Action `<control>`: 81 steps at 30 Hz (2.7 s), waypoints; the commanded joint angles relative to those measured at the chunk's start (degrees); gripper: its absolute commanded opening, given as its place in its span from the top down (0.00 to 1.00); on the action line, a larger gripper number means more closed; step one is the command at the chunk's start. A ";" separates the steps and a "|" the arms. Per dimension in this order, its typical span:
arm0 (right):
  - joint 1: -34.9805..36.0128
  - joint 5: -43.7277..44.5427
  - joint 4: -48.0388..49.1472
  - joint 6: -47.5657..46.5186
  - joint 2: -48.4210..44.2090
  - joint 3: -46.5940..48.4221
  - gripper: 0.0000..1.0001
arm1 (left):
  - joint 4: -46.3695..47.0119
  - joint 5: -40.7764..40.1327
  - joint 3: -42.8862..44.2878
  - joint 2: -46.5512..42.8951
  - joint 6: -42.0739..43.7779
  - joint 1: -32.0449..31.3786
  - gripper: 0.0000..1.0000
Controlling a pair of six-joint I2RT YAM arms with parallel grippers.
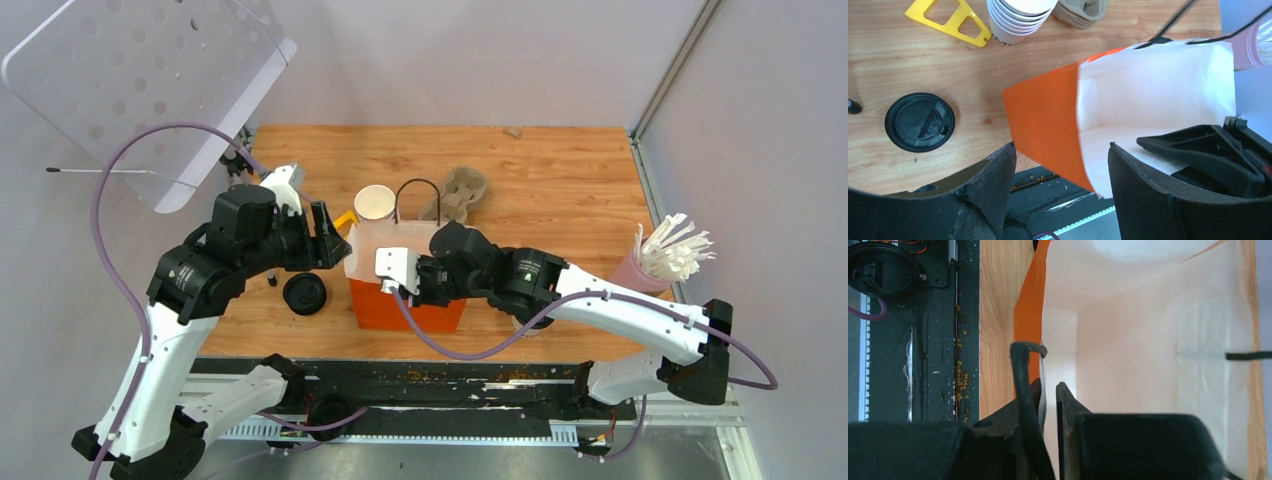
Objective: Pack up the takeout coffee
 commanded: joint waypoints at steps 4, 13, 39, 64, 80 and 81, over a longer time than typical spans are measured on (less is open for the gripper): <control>1.89 1.85 6.34 -1.33 1.54 0.35 0.64 | 3.99 1.01 -5.42 -0.60 1.17 -0.14 0.25; 2.00 1.12 3.05 -2.67 0.62 0.99 0.77 | 3.75 2.16 -8.27 -0.92 1.29 -0.14 0.25; 1.87 -1.53 -1.80 -0.34 -0.10 5.90 0.42 | 6.63 3.46 -10.25 0.41 -1.95 -0.14 0.64; 0.24 0.64 2.81 -10.81 4.95 6.01 0.53 | 3.32 -1.27 0.02 6.25 0.62 -0.14 0.38; 0.24 0.02 3.54 -4.34 1.18 -0.21 0.15 | 8.86 2.81 -13.57 3.32 -0.12 -0.14 0.47; 0.24 -0.17 3.53 -3.78 1.05 -0.01 0.15 | 9.13 3.04 -13.72 3.25 -0.13 -0.14 0.52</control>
